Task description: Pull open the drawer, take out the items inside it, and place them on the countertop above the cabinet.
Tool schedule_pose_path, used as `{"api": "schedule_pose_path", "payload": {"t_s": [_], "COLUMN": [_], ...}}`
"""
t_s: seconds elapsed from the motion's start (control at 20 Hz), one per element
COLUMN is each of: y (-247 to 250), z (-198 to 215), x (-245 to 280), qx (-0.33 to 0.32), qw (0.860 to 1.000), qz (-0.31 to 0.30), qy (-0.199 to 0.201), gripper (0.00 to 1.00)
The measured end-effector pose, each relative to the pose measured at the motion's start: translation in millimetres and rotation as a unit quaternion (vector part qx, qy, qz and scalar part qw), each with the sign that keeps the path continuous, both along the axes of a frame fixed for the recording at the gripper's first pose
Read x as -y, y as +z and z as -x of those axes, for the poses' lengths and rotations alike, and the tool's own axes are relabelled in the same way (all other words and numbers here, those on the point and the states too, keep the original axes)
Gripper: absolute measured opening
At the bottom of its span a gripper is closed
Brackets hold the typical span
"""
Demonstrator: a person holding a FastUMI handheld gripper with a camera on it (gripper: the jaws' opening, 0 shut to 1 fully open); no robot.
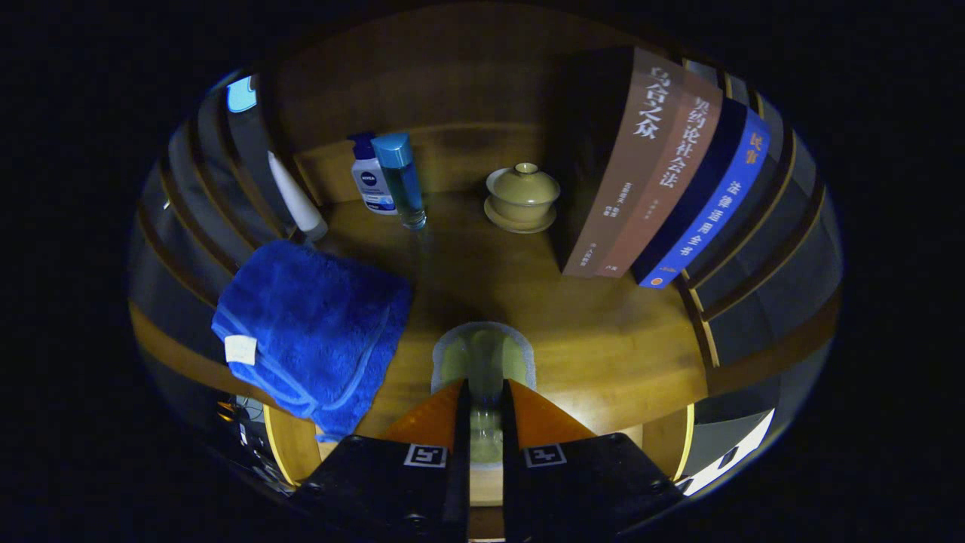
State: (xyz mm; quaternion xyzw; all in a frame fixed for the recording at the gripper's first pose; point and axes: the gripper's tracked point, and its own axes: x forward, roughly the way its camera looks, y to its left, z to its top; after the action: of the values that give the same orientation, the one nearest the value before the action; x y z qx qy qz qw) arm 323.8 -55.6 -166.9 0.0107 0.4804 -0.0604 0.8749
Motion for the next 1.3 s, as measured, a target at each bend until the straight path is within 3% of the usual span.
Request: {"api": "schedule_pose_path", "payload": {"t_s": [0.45,0.85,1.3], "y": [-15.8,-11.9,41.5], "z": [-24.7,-20.3,31.5], "x": [-2.8,-8.6,-29.0], "qx": [-0.008,0.021,0.127], "qw": [1.0,1.0,0.991], "qz": [0.006,0.007,-0.021], "qy": [0.009,0.015,0.035], "gripper": [0.27,0.99,0.99]}}
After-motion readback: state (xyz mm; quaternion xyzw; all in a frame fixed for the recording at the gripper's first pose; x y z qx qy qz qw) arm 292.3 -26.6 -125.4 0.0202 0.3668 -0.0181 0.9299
